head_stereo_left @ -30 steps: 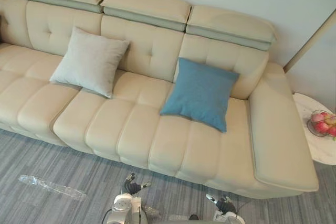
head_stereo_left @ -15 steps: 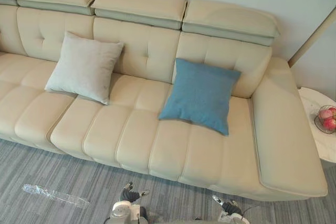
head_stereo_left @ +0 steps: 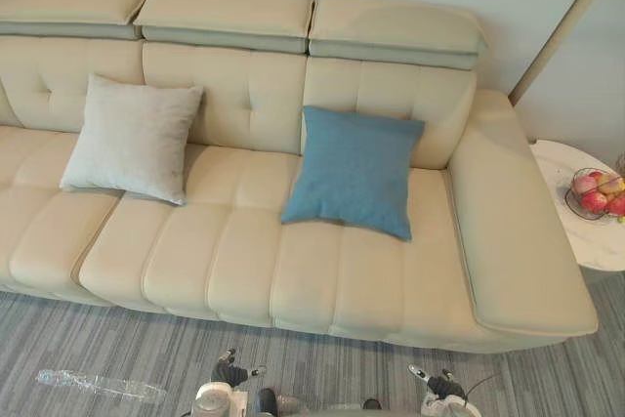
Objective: Pick up cushions and gather them together orderly.
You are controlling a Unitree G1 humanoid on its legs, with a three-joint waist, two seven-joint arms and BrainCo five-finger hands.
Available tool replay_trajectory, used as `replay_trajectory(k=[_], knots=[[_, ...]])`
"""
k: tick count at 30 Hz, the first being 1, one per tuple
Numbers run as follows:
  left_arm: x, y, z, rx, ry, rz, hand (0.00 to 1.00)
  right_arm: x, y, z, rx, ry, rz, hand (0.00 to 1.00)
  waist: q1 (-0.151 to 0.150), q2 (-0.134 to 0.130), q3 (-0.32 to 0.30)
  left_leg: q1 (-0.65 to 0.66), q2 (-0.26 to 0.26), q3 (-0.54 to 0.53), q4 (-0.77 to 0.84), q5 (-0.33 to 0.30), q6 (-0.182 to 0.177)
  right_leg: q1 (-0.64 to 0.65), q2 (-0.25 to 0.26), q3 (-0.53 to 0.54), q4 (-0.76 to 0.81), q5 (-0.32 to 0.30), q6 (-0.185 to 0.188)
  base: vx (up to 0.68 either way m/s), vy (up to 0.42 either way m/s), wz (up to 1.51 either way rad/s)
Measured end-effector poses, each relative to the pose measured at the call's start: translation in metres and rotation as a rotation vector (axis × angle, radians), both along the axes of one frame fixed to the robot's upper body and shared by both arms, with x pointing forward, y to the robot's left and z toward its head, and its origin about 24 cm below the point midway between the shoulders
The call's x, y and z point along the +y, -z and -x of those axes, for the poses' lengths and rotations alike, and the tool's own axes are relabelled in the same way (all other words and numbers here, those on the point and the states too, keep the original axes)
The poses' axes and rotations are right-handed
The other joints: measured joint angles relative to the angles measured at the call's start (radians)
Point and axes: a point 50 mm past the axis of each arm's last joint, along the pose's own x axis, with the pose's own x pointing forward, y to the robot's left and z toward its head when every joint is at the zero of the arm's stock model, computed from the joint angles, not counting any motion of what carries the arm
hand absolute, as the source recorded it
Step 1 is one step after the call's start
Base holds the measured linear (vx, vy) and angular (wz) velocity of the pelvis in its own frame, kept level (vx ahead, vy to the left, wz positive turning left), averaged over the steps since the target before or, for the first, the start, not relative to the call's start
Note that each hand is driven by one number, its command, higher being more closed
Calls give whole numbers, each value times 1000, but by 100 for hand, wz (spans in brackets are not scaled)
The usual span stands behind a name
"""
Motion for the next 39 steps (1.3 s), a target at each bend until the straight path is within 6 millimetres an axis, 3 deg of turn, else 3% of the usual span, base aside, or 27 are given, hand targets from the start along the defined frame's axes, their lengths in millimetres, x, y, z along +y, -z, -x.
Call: replay_trajectory(k=[5,7,9,10,11,14,16,18,19,21,22,23,25,26,27,28,30,31,32,34,35,36,37,38,39], knots=[[4,4,14,38,-98,31,0,-1,3,12,55,-31,9,0,1,9,15,32,15,57,29,-18,-13,2,5,46,29,-1,2,-91,-1,-27],[7,3,13,32,-121,33,0,0,3,13,62,-49,14,0,3,-3,23,-23,21,48,144,-65,-18,-43,5,97,57,-2,4,-126,1,-70],[3,2,7,-3,-172,62,0,-4,1,8,62,-95,47,0,13,-1,41,-125,19,-122,324,-132,-6,-132,8,191,101,0,9,-175,-26,-106],[0,2,6,-4,-181,73,0,-6,1,8,62,-97,52,0,14,12,46,-129,25,-148,339,-160,-15,-144,18,210,103,3,10,-162,44,-118],[-6,2,4,-11,-193,94,0,-12,-1,8,63,-96,68,0,12,39,53,-126,45,-146,348,-229,-42,-167,39,246,104,4,15,-107,86,-111],[-1,1,4,-20,-225,90,0,-6,-3,3,32,-96,64,0,18,15,64,-105,57,3,357,-258,-29,-216,40,313,83,44,-62,-104,142,-159],[6,0,2,-25,-220,70,0,4,-4,-5,8,-135,53,0,17,-6,68,-104,77,150,361,-275,-19,-277,39,312,55,94,-142,-75,68,-205],[9,-1,1,-24,-217,62,0,9,-6,-17,-18,-174,50,0,22,-7,71,-105,129,266,369,-265,-14,-340,33,160,101,99,-148,20,-21,-175],[10,-1,-1,-29,-210,59,0,8,-6,-17,-17,-177,55,0,16,-5,71,-87,163,320,369,-262,-15,-371,32,0,227,82,-139,140,-54,-125],[11,-3,-5,-37,-200,56,0,6,-4,-10,4,-171,57,0,17,-5,71,-65,175,364,383,-261,-17,-338,29,-125,273,38,-118,188,-76,-114],[12,-3,-6,-38,-202,53,0,5,-4,-10,4,-170,57,0,15,-4,72,-65,172,367,395,-261,-17,-335,33,-129,267,39,-116,161,-116,-102],[7,-3,-8,-42,-200,66,0,-1,-6,-11,-5,-172,75,0,14,16,75,-79,193,381,468,-252,-1,-329,51,-121,239,71,-120,99,-114,-90],[4,-3,-9,-45,-197,72,0,-5,-6,-12,8,-179,84,0,17,25,75,-99,203,383,467,-271,7,-332,77,-122,202,121,-134,59,-84,-116],[1,0,-4,-29,-205,80,0,-9,-8,-22,3,-187,94,0,38,78,69,-32,225,465,358,-228,-18,-340,79,-238,186,86,-152,26,-46,-120],[3,0,-3,-24,-206,73,0,-8,-8,-25,-7,-194,88,0,29,75,73,-23,214,488,350,-228,-19,-352,37,-315,241,43,-150,78,-103,-144],[5,-2,-8,-34,-199,63,0,-6,-8,-27,-7,-195,81,0,21,44,76,11,195,556,333,-223,-29,-360,-70,-489,359,-55,-152,65,-96,-69],[13,-1,-2,-16,-211,45,0,0,-8,-32,-13,-203,65,0,30,39,83,58,206,626,333,-209,-54,-358,-123,-627,421,-82,-160,86,-219,-113],[14,0,1,-2,-215,44,0,1,-9,-34,-18,-212,66,0,27,36,81,80,220,641,334,-200,-69,-347,-103,-627,431,-88,-173,168,-437,-128],[10,1,4,9,-221,54,0,-2,-9,-33,-15,-216,76,0,14,54,81,95,266,652,385,-182,-99,-342,-55,-594,434,-118,-185,226,-489,-107],[7,-1,-5,-19,-216,63,0,-6,-10,-32,-10,-238,93,0,9,63,84,43,376,622,613,-167,-83,-334,12,-549,416,-160,-200,211,-437,-98],[3,-2,-9,-32,-215,73,0,-7,-10,-32,-6,-243,102,0,9,66,91,-46,456,516,821,-89,54,-316,69,-494,386,-171,-219,177,-322,-134],[-4,0,-9,-28,-200,92,0,-9,-11,-32,-9,-247,114,0,15,65,102,-118,447,356,951,-159,87,-294,106,-430,363,-172,-235,175,-285,-139],[-3,-1,-10,-35,-200,88,0,-10,-11,-32,-7,-250,116,0,20,63,103,-139,431,311,976,-184,78,-287,114,-416,356,-173,-241,220,-221,-170],[-3,-4,-16,-61,-185,82,0,-10,-10,-31,-4,-248,117,0,28,60,120,-175,351,191,1015,-243,46,-238,146,-342,318,-170,-246,190,-143,-133],[-4,-4,-16,-60,-174,83,0,-10,-10,-30,-1,-246,116,0,29,60,126,-183,322,162,1010,-255,39,-216,151,-319,305,-169,-247,267,-141,-162]])
